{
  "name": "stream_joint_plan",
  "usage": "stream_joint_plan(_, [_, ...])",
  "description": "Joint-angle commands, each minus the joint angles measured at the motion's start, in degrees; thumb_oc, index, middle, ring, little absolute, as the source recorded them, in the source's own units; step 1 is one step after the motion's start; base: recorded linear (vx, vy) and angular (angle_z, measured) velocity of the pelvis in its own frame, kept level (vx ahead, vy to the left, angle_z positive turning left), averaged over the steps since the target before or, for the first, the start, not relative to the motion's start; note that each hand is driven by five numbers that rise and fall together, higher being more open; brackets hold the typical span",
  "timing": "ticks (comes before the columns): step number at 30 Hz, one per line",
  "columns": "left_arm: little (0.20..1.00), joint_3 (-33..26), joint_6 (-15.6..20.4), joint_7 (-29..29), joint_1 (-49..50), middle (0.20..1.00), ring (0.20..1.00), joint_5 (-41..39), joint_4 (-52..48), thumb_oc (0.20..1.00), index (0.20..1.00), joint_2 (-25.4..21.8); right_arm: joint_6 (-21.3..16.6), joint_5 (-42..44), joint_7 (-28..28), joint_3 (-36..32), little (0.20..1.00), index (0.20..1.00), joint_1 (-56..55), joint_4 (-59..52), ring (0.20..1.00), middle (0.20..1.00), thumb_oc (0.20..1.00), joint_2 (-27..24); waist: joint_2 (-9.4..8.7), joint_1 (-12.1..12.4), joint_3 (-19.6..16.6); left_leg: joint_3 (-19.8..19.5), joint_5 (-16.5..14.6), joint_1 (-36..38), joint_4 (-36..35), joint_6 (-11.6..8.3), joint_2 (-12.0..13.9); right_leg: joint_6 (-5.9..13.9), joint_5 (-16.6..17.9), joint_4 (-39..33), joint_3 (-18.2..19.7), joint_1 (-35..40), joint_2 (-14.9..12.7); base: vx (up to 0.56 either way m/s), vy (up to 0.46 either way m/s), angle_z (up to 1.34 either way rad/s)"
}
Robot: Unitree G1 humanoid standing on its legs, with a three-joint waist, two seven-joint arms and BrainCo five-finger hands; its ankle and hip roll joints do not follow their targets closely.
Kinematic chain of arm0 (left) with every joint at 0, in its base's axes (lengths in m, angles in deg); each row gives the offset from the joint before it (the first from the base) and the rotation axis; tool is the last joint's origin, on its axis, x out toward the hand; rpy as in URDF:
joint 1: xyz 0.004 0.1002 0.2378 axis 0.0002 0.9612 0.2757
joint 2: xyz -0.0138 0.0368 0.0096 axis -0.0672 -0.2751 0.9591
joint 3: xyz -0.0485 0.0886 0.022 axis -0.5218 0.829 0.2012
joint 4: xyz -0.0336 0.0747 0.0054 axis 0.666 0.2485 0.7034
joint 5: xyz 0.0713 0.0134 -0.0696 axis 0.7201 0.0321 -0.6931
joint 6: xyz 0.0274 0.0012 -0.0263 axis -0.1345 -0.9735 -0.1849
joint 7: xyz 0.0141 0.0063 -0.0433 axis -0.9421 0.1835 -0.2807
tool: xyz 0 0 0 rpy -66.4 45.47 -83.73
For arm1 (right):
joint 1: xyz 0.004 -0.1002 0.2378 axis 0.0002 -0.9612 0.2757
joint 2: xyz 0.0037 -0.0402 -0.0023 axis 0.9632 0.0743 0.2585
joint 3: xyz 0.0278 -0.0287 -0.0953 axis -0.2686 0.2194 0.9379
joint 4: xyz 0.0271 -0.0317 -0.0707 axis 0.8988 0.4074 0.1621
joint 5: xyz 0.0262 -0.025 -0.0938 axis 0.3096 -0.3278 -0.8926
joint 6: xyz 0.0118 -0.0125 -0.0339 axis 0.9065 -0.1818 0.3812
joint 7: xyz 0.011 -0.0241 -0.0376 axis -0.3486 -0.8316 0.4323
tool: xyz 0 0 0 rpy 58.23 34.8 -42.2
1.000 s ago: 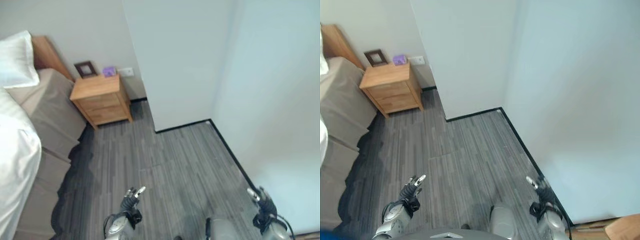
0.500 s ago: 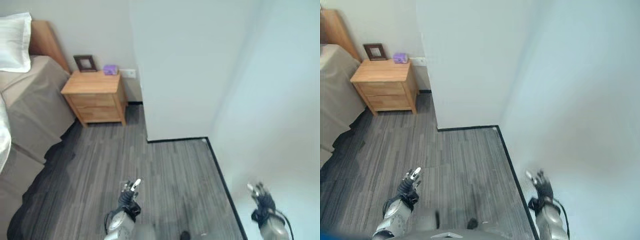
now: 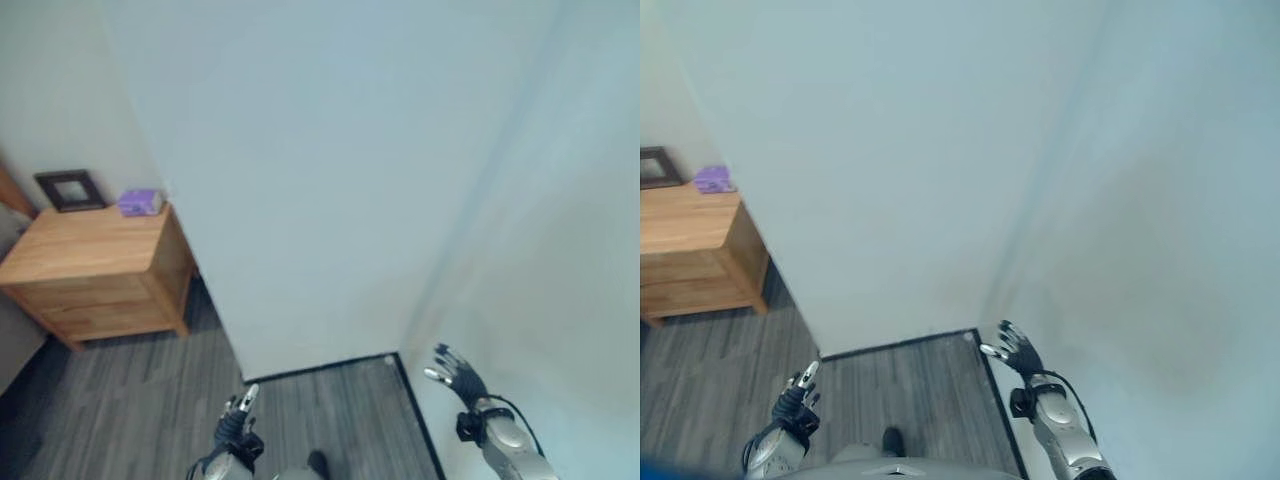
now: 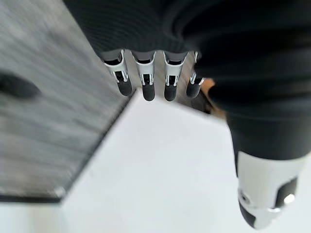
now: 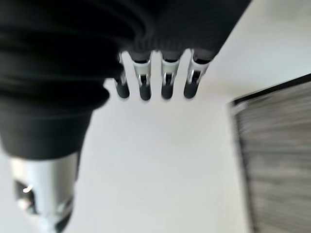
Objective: Making the bed.
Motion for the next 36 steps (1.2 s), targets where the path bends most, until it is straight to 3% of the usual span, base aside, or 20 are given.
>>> stream_joint_plan(1, [1.000, 2.4, 2.7, -0.9, -4.4, 1.000, 1.000, 0.5, -5.3, 1.000, 1.000, -3.8, -1.5, -0.9, 0.8, -3.3, 1.000, 1.000, 4.6, -2.7, 1.000, 1.000, 1.000, -2.6, 6.25, -4.0, 3.0, -10.7, 2.9, 5.0, -3.0, -5.58, 4.0, -6.64, 8.4, -21.2, 5.3, -10.8, 1.6, 0.54, -0.071, 1.38])
stream_joint_plan(2, [1.000, 2.4, 2.7, -0.9, -4.4, 1.000, 1.000, 0.5, -5.3, 1.000, 1.000, -3.8, -1.5, -0.9, 0.8, -3.3, 1.000, 1.000, 4.6, -2.7, 1.000, 1.000, 1.000, -2.6, 6.32, -4.2, 2.9, -11.0, 3.0, 4.9, -3.0, -5.61, 4.1, -6.68, 8.5, -21.4, 5.0, -10.6, 1.6, 0.58, -0.112, 1.87])
stream_joint_plan(3, [1.000, 3.2, 2.9, -0.5, -5.0, 1.000, 1.000, 0.7, -6.0, 1.000, 1.000, -3.7, -1.4, -0.3, 1.1, -3.8, 1.000, 1.000, 4.1, -2.6, 1.000, 1.000, 1.000, -2.8, 6.48, -5.2, 3.2, -14.1, 2.6, 6.8, -3.5, -6.21, 3.6, -7.23, 6.5, -25.5, 5.2, -11.1, 0.7, 0.34, -0.138, 2.41])
stream_joint_plan(5, [1.000, 5.0, 3.3, 0.3, -6.6, 1.000, 1.000, 1.0, -5.7, 1.000, 1.000, -3.9, -1.6, 0.5, 1.1, -5.4, 1.000, 1.000, 2.1, -2.7, 1.000, 1.000, 1.000, -3.6, 4.99, -8.1, 3.1, -22.3, 1.1, 6.9, -3.0, -7.16, 1.8, -7.05, 5.6, -42.0, 14.7, -8.8, 1.5, 0.35, -0.247, 2.07])
stream_joint_plan(6, [1.000, 5.8, 3.7, 0.6, -7.8, 1.000, 1.000, 0.9, -5.5, 1.000, 1.000, -4.0, -1.5, 0.2, 1.3, -6.3, 1.000, 1.000, 0.7, -2.9, 1.000, 1.000, 1.000, -4.1, 4.12, -9.2, 2.8, -27.1, 0.8, 6.2, -2.6, -7.21, 1.0, -5.87, 4.8, -45.4, 23.5, -7.8, 3.7, 0.16, -0.182, 2.53])
stream_joint_plan(7, [1.000, 5.8, 3.7, 0.6, -7.8, 1.000, 1.000, 0.9, -5.4, 1.000, 1.000, -4.0, -1.5, 0.2, 1.3, -6.3, 1.000, 1.000, 0.7, -2.9, 1.000, 1.000, 1.000, -4.1, 4.13, -9.2, 2.7, -27.1, 0.9, 6.0, -2.6, -7.23, 1.0, -5.85, 5.0, -45.6, 23.5, -7.9, 3.7, 0.21, -0.443, 4.27])
stream_joint_plan(8, [1.000, 6.9, 3.2, 2.9, -8.6, 1.000, 1.000, 1.0, -3.7, 1.000, 1.000, -4.0, -1.8, 1.3, 1.4, -7.9, 1.000, 1.000, -1.7, -2.2, 1.000, 1.000, 1.000, -5.1, 1.63, -8.4, 2.4, -35.9, 0.4, 3.8, -1.0, -8.70, -0.6, -6.05, 5.4, -49.5, 27.5, -4.2, 4.4, 0.12, -0.342, 4.30])
stream_joint_plan(11, [1.000, 6.8, 3.6, 2.9, -7.9, 1.000, 1.000, 0.3, -3.9, 1.000, 1.000, -3.9, -2.0, 2.9, 1.2, -8.5, 1.000, 1.000, -2.1, -1.4, 1.000, 1.000, 1.000, -5.0, 1.15, -8.0, 2.4, -38.3, 1.1, 2.5, -0.4, -9.27, -0.9, -6.72, 4.8, -52.1, 24.8, -3.3, 3.6, 0.05, -0.317, 2.64])
stream_joint_plan(12, [1.000, 6.4, 2.5, 3.9, -6.3, 1.000, 1.000, 0.1, -3.4, 1.000, 1.000, -4.5, -2.1, 4.1, 1.4, -10.3, 1.000, 1.000, -2.6, -0.3, 1.000, 1.000, 1.000, -5.5, 1.02, -7.1, 2.7, -43.5, 2.4, 0.5, 0.4, -10.97, -1.1, -8.43, 3.4, -53.3, 22.1, -1.9, 4.6, -0.03, -0.271, 1.85])
stream_joint_plan(14, [1.000, 5.8, 2.2, 4.3, -5.7, 1.000, 1.000, -0.2, -2.6, 1.000, 1.000, -4.7, -2.2, 4.0, 1.9, -10.4, 1.000, 1.000, -2.5, -0.5, 1.000, 1.000, 1.000, -5.9, 1.06, -6.9, 2.9, -45.0, 2.8, -0.3, 0.5, -11.54, -1.2, -9.12, 3.4, -53.9, 20.7, -1.8, 4.8, -0.04, -0.256, 1.07])
stream_joint_plan(15, [1.000, 5.2, 2.2, 4.2, -5.2, 1.000, 1.000, -0.3, -1.6, 1.000, 1.000, -4.7, -2.1, 3.9, 1.8, -10.5, 1.000, 1.000, -2.5, -0.6, 1.000, 1.000, 1.000, -6.2, 0.86, -6.8, 3.3, -45.0, 2.7, -0.9, 1.4, -12.05, -1.3, -9.42, 3.6, -54.1, 19.3, -1.6, 4.7, -0.13, -0.257, 0.98])
stream_joint_plan(16, [1.000, 4.6, 2.1, 3.9, -5.3, 1.000, 1.000, -0.8, 0.4, 1.000, 1.000, -4.6, -2.3, 3.9, 1.7, -10.9, 1.000, 1.000, -1.9, -1.2, 1.000, 1.000, 1.000, -7.0, -0.11, -8.4, 4.5, -31.6, -0.4, -3.2, 6.8, -10.85, 1.1, -9.51, 3.9, -53.3, 16.0, -2.4, 3.1, -0.11, -0.166, 1.07])
stream_joint_plan(17, [1.000, 4.6, 2.1, 3.9, -5.4, 1.000, 1.000, -0.8, 0.4, 1.000, 1.000, -4.6, -2.3, 3.9, 1.7, -10.9, 1.000, 1.000, -1.8, -1.2, 1.000, 1.000, 1.000, -7.0, -0.09, -8.4, 4.4, -31.5, -0.4, -3.4, 6.9, -10.85, 1.1, -9.49, 4.0, -53.3, 16.1, -2.5, 3.2, -0.16, -0.160, 1.14])
stream_joint_plan(18, [1.000, 4.4, 1.5, 3.9, -5.2, 1.000, 1.000, -0.3, 1.3, 1.000, 1.000, -4.7, -2.4, 4.6, 1.3, -10.8, 1.000, 1.000, -1.5, -1.1, 1.000, 1.000, 1.000, -6.8, -0.80, -9.0, 4.7, -23.8, -2.2, -2.5, 10.0, -10.49, 3.1, -9.55, 4.5, -53.6, 14.1, -2.6, 2.5, -0.10, -0.084, 1.07])
stream_joint_plan(19, [1.000, 4.4, 0.9, 3.9, -5.2, 1.000, 1.000, 0.8, 1.7, 1.000, 1.000, -4.9, -2.3, 5.2, 1.1, -10.8, 1.000, 1.000, -1.5, -1.1, 1.000, 1.000, 1.000, -6.5, -1.16, -9.4, 4.6, -18.9, -3.4, -1.6, 12.0, -10.56, 4.5, -9.93, 5.0, -54.7, 12.5, -2.5, 2.1, -0.14, -0.100, 0.87])
stream_joint_plan(21, [1.000, 5.4, 0.6, 4.4, -3.7, 1.000, 1.000, 1.6, 1.8, 1.000, 1.000, -4.7, -2.3, 6.9, 1.1, -12.0, 1.000, 1.000, -4.1, -0.2, 1.000, 1.000, 1.000, -4.3, -0.35, -11.0, 2.6, -11.7, -3.8, 3.1, 6.5, -11.08, 6.8, -9.55, 5.4, -57.8, 7.3, -1.7, 1.2, -0.07, -0.023, 0.46])
stream_joint_plan(22, [1.000, 5.4, 0.6, 4.4, -3.6, 1.000, 1.000, 1.6, 1.8, 1.000, 1.000, -4.7, -2.3, 6.9, 1.1, -12.0, 1.000, 1.000, -4.2, -0.2, 1.000, 1.000, 1.000, -4.3, -0.37, -11.1, 2.6, -11.8, -3.7, 3.3, 6.2, -11.09, 6.8, -9.55, 5.4, -57.9, 7.2, -1.5, 1.2, 0.01, 0.017, 0.68])
stream_joint_plan(24, [1.000, 5.5, 0.7, 4.6, -2.1, 1.000, 1.000, 2.0, 1.0, 1.000, 1.000, -4.4, -2.0, 6.1, 1.1, -11.5, 1.000, 1.000, -5.2, 0.7, 1.000, 1.000, 1.000, -3.6, 1.61, -11.3, 1.2, -12.6, -1.7, 5.9, -3.4, -11.25, 5.7, -9.33, 5.5, -60.1, 4.9, -0.7, 2.3, 0.03, 0.047, 0.93])
stream_joint_plan(29, [1.000, 6.1, 0.4, 5.6, 0.0, 1.000, 1.000, 1.7, -1.6, 1.000, 1.000, -4.1, -1.3, 5.0, 2.6, -8.5, 1.000, 1.000, -4.2, 0.0, 1.000, 1.000, 1.000, -3.2, 3.53, -10.2, 1.0, -13.8, -0.8, 8.0, -6.8, -11.34, 4.7, -9.17, 5.8, -60.7, 3.3, -0.3, 2.3, 0.01, 0.085, 0.35])
stream_joint_plan(36, [1.000, 6.7, 0.5, 5.2, -0.4, 1.000, 1.000, 2.1, -0.9, 1.000, 1.000, -3.2, -0.6, 3.5, 3.4, -6.3, 1.000, 1.000, -4.2, 0.1, 1.000, 1.000, 1.000, -3.6, 4.29, -10.1, 1.5, -13.7, -0.7, 8.4, -7.1, -11.25, 4.3, -9.00, 5.8, -60.7, 3.0, -0.1, 2.1, -0.02, 0.040, -0.02])
